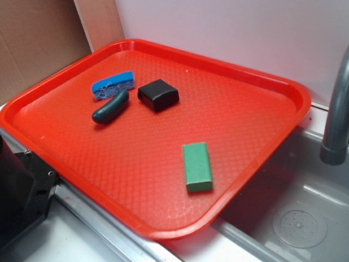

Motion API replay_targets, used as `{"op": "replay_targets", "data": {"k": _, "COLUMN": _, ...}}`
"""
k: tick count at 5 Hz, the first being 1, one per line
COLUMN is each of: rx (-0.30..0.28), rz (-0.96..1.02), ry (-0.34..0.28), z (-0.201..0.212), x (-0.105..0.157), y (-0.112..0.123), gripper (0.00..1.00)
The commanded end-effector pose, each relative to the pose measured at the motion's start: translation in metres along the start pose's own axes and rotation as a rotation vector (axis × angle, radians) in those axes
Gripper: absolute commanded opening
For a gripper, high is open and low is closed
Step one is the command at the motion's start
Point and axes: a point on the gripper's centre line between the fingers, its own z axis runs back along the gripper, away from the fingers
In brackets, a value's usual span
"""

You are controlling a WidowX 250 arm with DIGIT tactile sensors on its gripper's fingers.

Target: Grab the green block.

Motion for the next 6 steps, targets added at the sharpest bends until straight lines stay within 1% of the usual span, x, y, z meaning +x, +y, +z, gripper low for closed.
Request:
{"op": "replay_targets", "data": {"k": 1, "rx": 0.0, "rz": 0.0, "ry": 0.0, "z": 0.0, "x": 0.0, "y": 0.0, "gripper": 1.0}}
{"op": "replay_targets", "data": {"k": 2, "rx": 0.067, "rz": 0.137, "ry": 0.01, "z": -0.012, "x": 0.014, "y": -0.011, "gripper": 1.0}}
{"op": "replay_targets", "data": {"k": 3, "rx": 0.009, "rz": 0.257, "ry": 0.0, "z": -0.029, "x": 0.025, "y": -0.022, "gripper": 1.0}}
{"op": "replay_targets", "data": {"k": 4, "rx": -0.085, "rz": 0.468, "ry": -0.003, "z": -0.048, "x": 0.035, "y": -0.039, "gripper": 1.0}}
{"op": "replay_targets", "data": {"k": 5, "rx": -0.132, "rz": 0.726, "ry": -0.006, "z": -0.069, "x": 0.043, "y": -0.054, "gripper": 1.0}}
{"op": "replay_targets", "data": {"k": 6, "rx": -0.1, "rz": 0.818, "ry": 0.036, "z": -0.095, "x": 0.055, "y": -0.076, "gripper": 1.0}}
